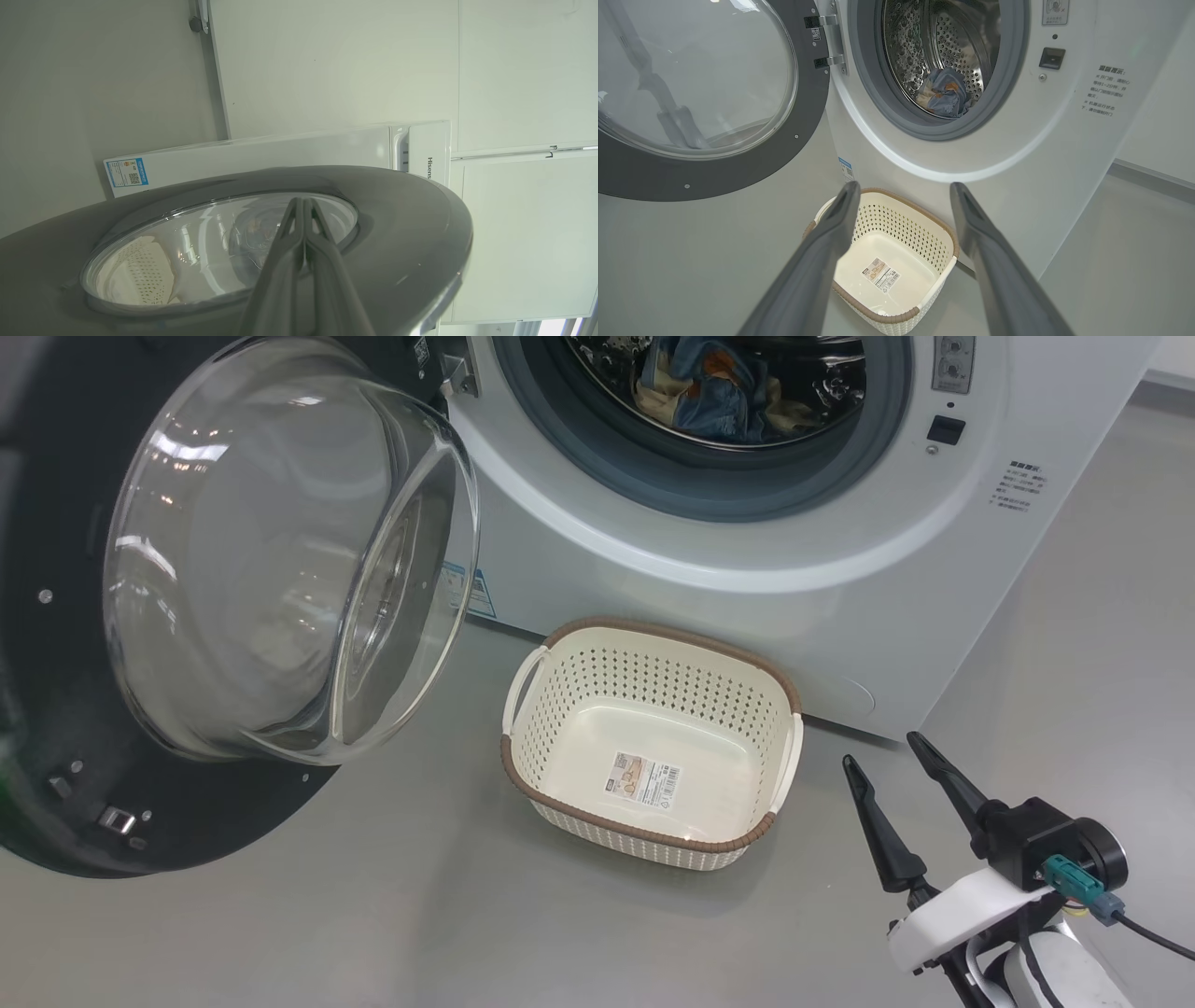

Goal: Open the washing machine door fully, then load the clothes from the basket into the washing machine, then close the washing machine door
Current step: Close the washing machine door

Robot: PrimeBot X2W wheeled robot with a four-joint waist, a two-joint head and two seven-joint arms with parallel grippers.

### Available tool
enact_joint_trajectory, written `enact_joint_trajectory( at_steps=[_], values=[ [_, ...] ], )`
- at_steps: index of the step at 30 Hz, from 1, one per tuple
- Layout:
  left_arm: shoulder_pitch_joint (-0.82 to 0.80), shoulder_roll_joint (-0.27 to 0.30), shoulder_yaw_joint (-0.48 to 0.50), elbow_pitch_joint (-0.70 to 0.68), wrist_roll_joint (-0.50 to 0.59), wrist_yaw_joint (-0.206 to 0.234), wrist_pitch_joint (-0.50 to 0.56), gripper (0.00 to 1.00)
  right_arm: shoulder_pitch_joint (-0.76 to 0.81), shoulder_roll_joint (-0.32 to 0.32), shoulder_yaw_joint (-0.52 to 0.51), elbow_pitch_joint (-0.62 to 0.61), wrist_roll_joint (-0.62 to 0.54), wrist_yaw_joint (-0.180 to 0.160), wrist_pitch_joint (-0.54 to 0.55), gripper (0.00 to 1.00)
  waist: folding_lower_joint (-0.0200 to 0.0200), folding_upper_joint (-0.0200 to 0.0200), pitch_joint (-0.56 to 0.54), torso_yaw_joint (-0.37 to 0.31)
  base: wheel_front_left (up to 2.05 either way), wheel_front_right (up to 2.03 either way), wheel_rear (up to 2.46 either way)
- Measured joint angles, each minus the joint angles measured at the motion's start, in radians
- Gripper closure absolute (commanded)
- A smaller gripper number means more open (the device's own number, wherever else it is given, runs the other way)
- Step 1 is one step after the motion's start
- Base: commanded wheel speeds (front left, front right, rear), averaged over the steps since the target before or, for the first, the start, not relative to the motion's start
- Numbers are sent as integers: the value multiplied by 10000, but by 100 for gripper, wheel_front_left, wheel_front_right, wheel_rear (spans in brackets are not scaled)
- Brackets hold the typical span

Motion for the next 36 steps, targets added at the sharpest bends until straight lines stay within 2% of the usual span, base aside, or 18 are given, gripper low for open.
enact_joint_trajectory(
  at_steps=[6,17,30,36],
  values=[
    [313,-48,-401,-136,71,-29,581,100,35,123,52,4,8,0,0,0,0,0,-215,100,0,0,0],
    [713,-150,-506,-817,-10,-33,1340,100,151,489,117,6,111,0,0,0,0,0,-480,73,0,0,0],
    [1144,-686,-696,-2201,-313,-67,2107,100,151,763,-6,-61,111,0,0,0,0,0,-403,-310,0,0,0],
    [1198,-1206,-823,-2941,-374,-73,1987,100,151,913,-81,-61,113,0,0,0,0,0,-372,-517,0,0,0]
  ],
)
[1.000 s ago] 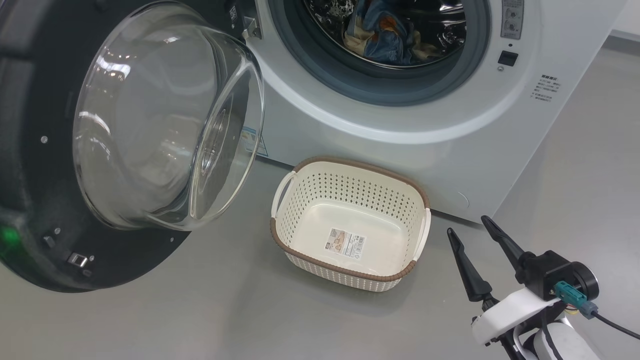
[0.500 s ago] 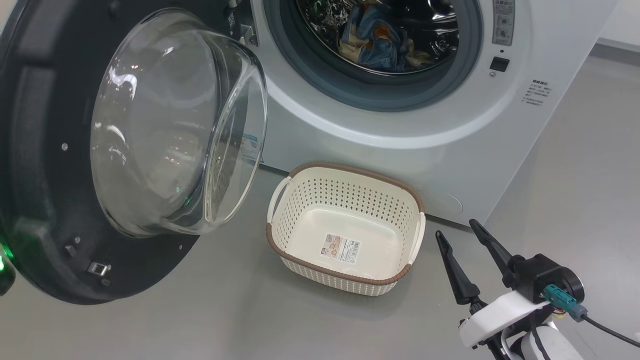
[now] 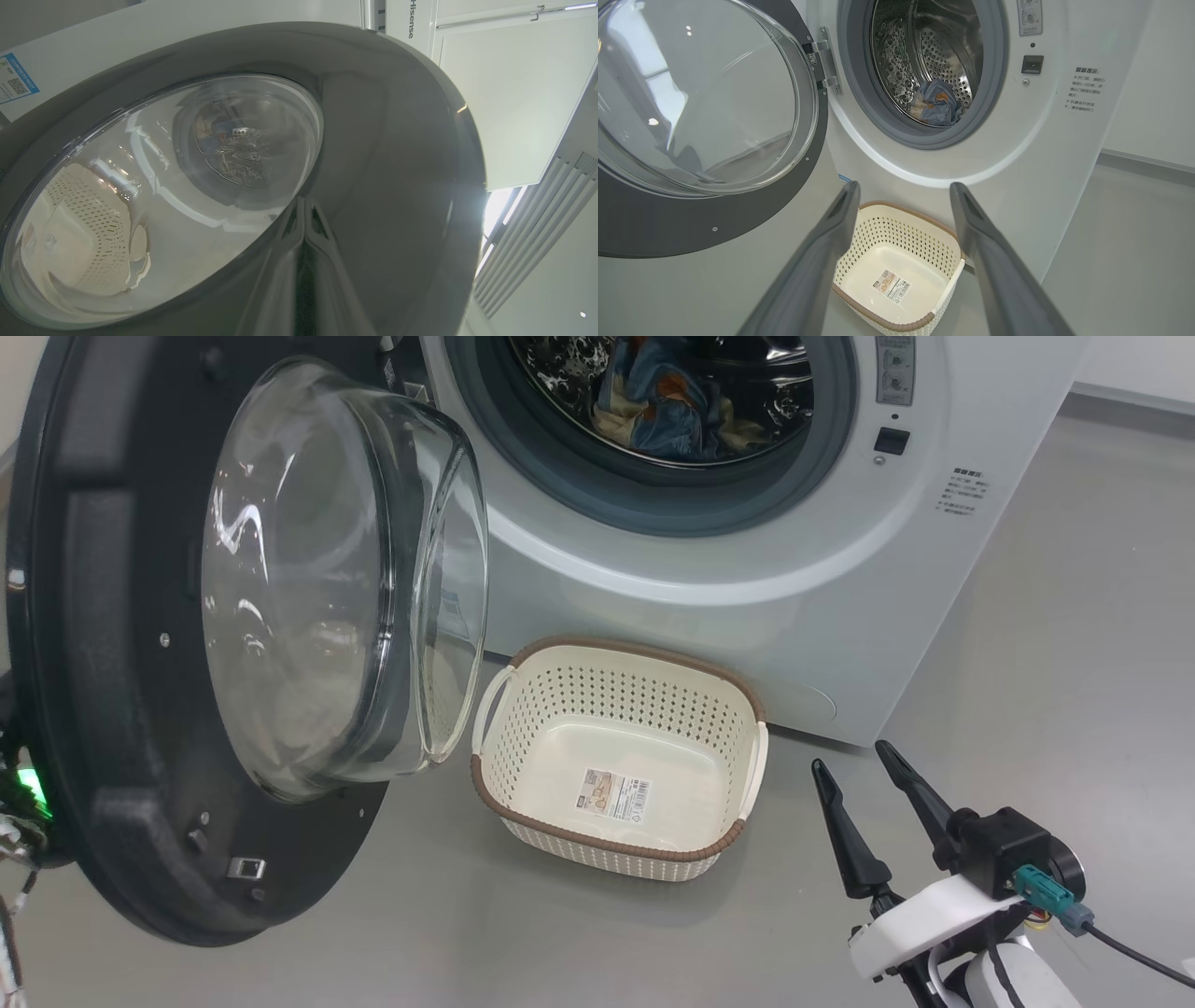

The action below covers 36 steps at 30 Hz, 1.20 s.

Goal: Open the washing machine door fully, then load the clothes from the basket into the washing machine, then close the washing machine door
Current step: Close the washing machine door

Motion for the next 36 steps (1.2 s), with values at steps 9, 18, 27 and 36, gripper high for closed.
enact_joint_trajectory(
  at_steps=[9,18,27,36],
  values=[
    [243,-1273,-637,-909,98,0,-339,100,-1,90,-35,4,10,0,0,0,0,0,-97,-382,0,0,0],
    [260,-2140,-1210,-1315,326,0,-872,100,5,169,125,67,23,0,0,0,0,0,-349,-916,0,0,0],
    [177,-2115,-1363,-859,1101,-2,-2155,100,11,186,267,130,23,0,0,0,0,0,-546,-1716,0,0,0],
    [-295,-2113,-1616,-249,1576,0,-3133,100,14,215,437,163,23,0,0,0,0,0,-665,-2604,0,0,0]
  ],
)
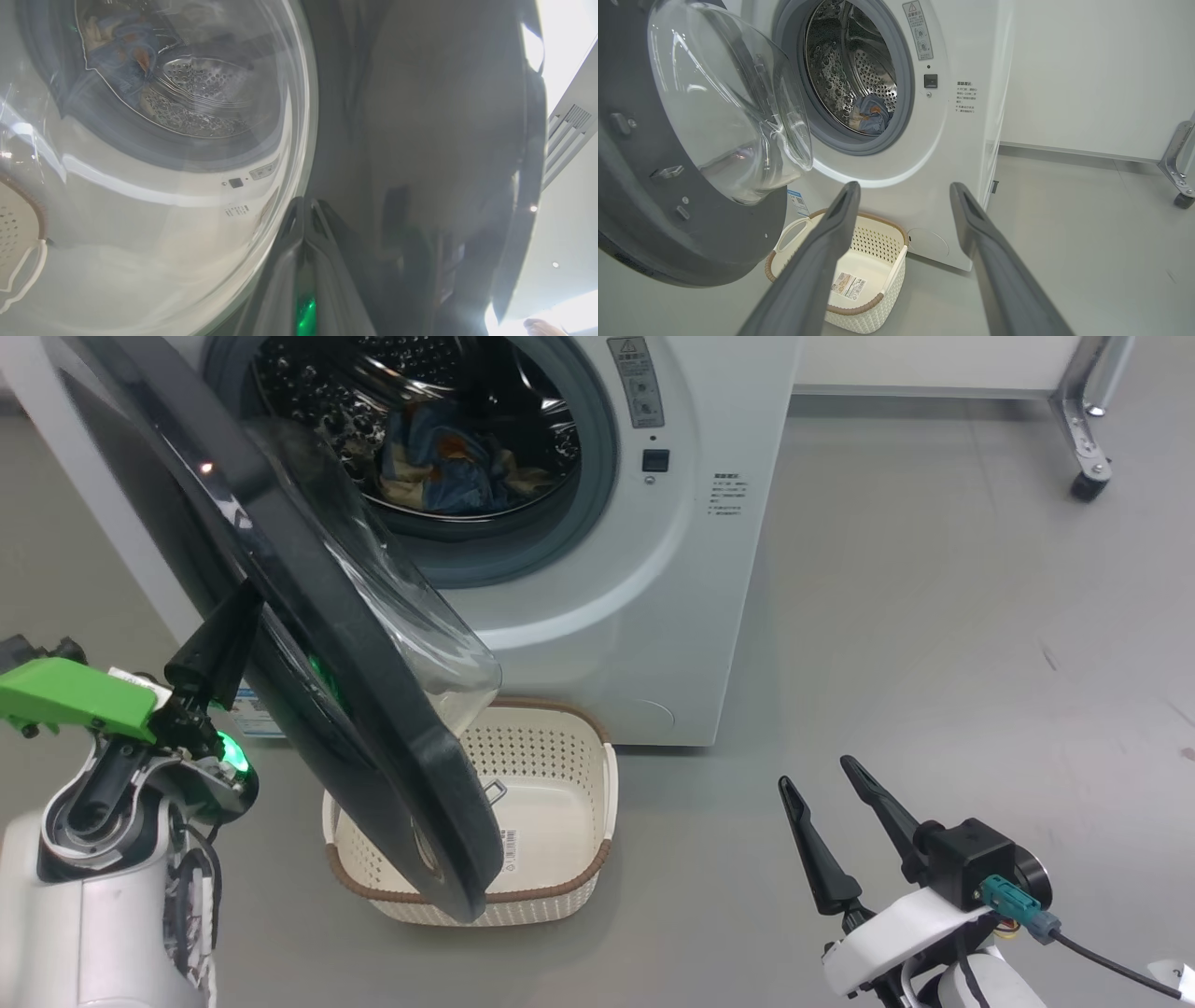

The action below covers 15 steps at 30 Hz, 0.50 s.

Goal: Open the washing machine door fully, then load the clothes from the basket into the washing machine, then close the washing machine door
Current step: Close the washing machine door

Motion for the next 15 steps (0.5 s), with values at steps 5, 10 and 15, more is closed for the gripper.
enact_joint_trajectory(
  at_steps=[5,10,15],
  values=[
    [-460,-10,-153,276,205,0,-635,100,12,-2,79,6,0,0,0,0,0,0,-39,-598,0,0,0],
    [-898,-13,-259,610,805,0,-1220,100,36,-21,219,8,0,0,0,0,0,0,-17,-1203,0,0,0],
    [-1462,-17,-263,876,1206,0,-1707,100,35,-92,293,-6,0,0,0,0,0,0,97,-1755,0,0,0]
  ],
)
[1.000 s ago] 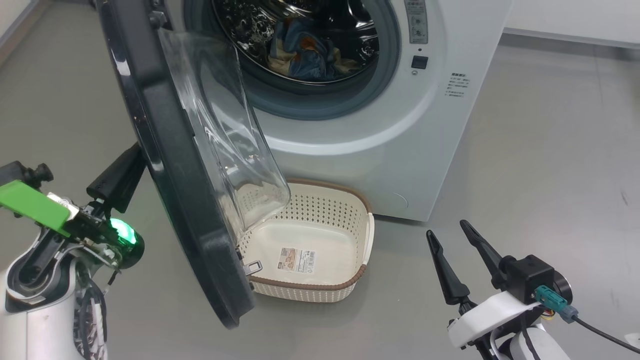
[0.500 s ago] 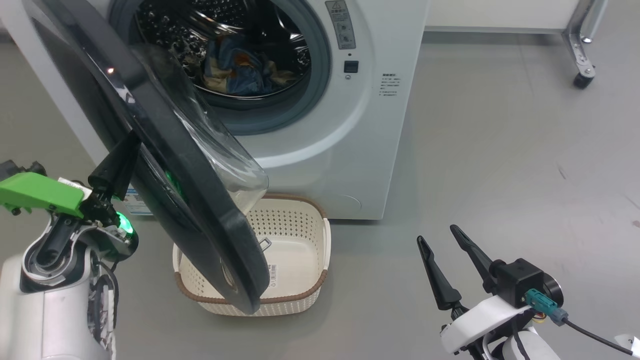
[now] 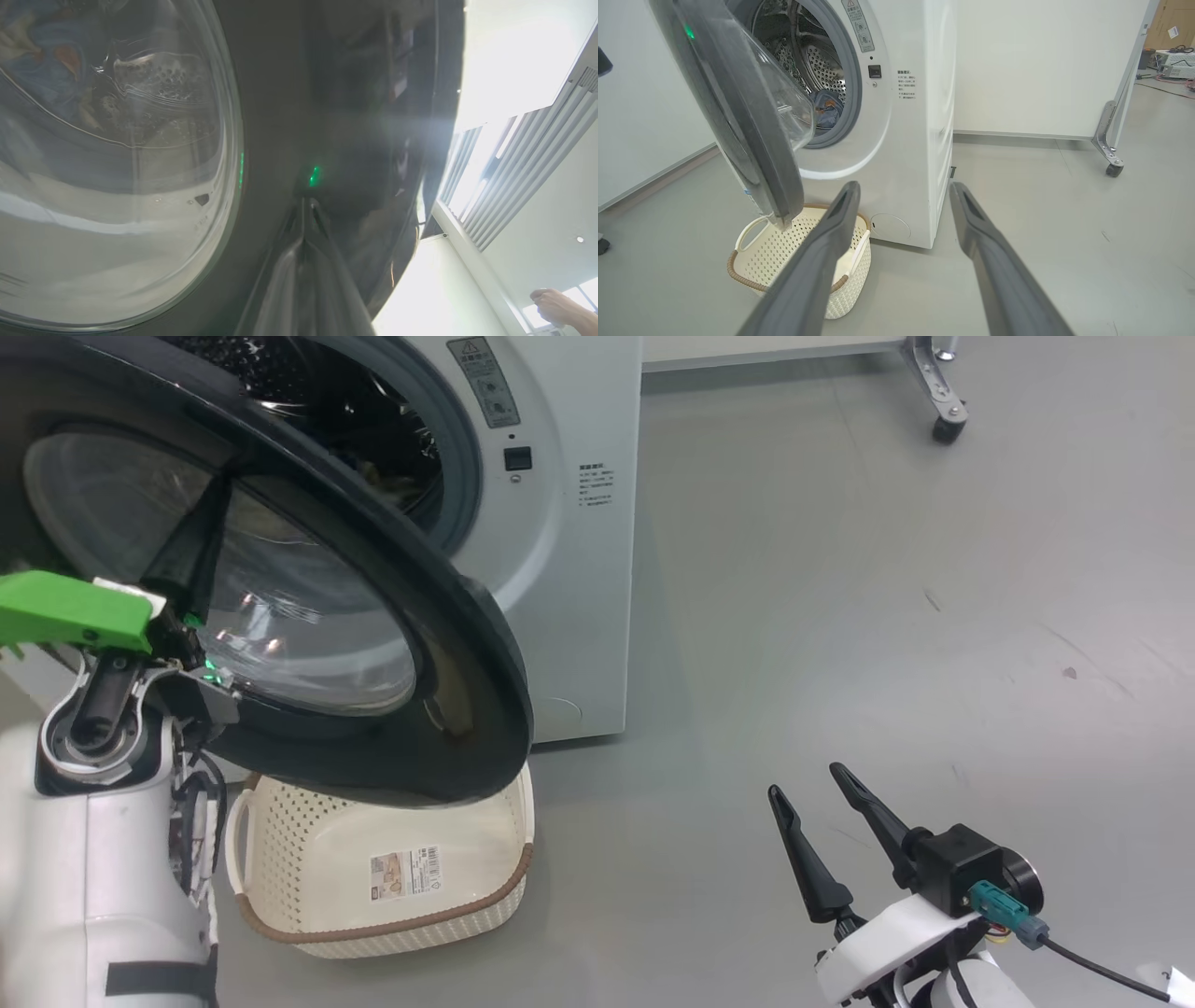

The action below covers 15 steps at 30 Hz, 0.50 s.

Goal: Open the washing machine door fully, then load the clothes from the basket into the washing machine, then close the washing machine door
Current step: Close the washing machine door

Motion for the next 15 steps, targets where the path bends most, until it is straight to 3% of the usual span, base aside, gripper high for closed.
enact_joint_trajectory(
  at_steps=[15],
  values=[
    [-1444,-67,-213,1034,704,-2,-884,100,-56,2,-96,-109,0,0,0,0,0,0,771,-1014,0,0,0]
  ],
)
